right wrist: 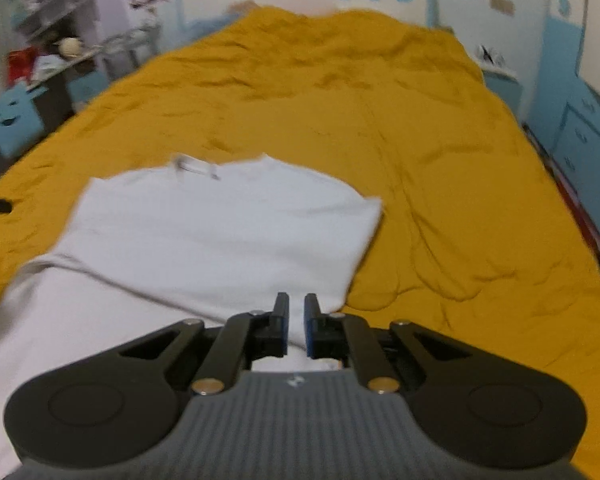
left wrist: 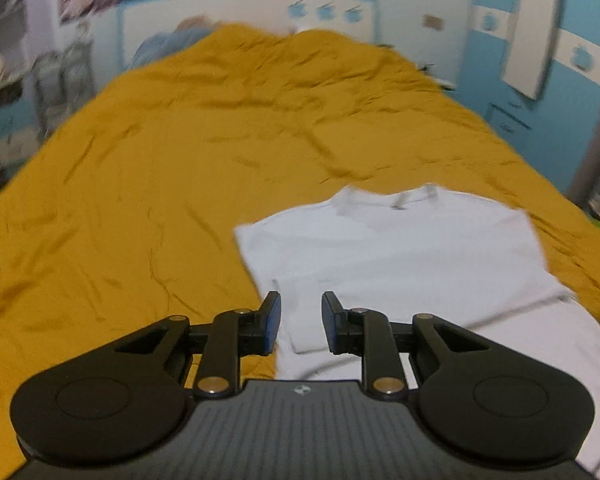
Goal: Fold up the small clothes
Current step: 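Grasp the sweatshirt hem with both grippers and lift it toward the collar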
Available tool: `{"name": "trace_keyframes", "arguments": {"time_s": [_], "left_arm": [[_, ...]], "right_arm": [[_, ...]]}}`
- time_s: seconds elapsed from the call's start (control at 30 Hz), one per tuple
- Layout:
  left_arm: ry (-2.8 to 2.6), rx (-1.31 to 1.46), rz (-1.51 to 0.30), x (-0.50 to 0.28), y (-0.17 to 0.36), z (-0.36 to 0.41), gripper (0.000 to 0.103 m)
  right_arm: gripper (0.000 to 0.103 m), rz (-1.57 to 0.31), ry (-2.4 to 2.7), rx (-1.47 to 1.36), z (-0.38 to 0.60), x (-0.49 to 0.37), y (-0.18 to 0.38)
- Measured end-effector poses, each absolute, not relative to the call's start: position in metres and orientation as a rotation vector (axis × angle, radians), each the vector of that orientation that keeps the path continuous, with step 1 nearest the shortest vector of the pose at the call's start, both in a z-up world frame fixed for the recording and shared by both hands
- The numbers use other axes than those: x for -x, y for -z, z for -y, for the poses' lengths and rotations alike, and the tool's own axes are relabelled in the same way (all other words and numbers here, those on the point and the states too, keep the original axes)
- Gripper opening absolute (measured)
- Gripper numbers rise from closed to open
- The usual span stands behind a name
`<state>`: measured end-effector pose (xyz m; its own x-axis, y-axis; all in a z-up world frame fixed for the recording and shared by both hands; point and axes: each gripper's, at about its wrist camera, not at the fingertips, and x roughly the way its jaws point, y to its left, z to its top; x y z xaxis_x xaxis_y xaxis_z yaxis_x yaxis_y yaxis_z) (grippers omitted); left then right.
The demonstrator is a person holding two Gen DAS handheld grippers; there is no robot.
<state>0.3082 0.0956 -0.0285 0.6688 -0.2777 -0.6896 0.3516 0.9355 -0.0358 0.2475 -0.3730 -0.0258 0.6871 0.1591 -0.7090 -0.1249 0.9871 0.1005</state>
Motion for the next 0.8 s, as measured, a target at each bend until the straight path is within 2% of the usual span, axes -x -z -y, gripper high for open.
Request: {"name": "trace_keyframes", "arguments": {"time_s": [0.13, 0.23, 0.4, 0.5, 0.63, 0.8], "left_arm": [[0.435, -0.21, -0.728, -0.258, 0.002, -0.085, 0.032], [0.505, -0.301, -0.73, -0.221, -0.003, -0.074, 0.033], [0.605, -0.462, -0.765, -0.162, 0.01, -0.062, 0.046], [0.662, -0.552, -0.81, -0.132, 0.029, -0.058, 0.047], [0.698, -0.618, -0.877, -0.103, 0.058, -0.059, 0.05], [0.715, -0.716, -0.89, -0.068, 0.091, -0.054, 0.057]], "right_arm": [[0.004, -0.726, -0.236, 0.024, 0.359, -0.19, -0.006], [0.027, -0.703, -0.283, 0.097, 0.346, -0.146, -0.016], [0.029, -0.764, -0.347, 0.25, 0.325, -0.081, -0.006], [0.029, -0.809, -0.418, 0.352, 0.312, -0.044, 0.007], [0.046, -0.867, -0.5, 0.395, 0.296, -0.004, 0.028], [0.051, -0.925, -0.541, 0.481, 0.285, 0.024, 0.061]]}}
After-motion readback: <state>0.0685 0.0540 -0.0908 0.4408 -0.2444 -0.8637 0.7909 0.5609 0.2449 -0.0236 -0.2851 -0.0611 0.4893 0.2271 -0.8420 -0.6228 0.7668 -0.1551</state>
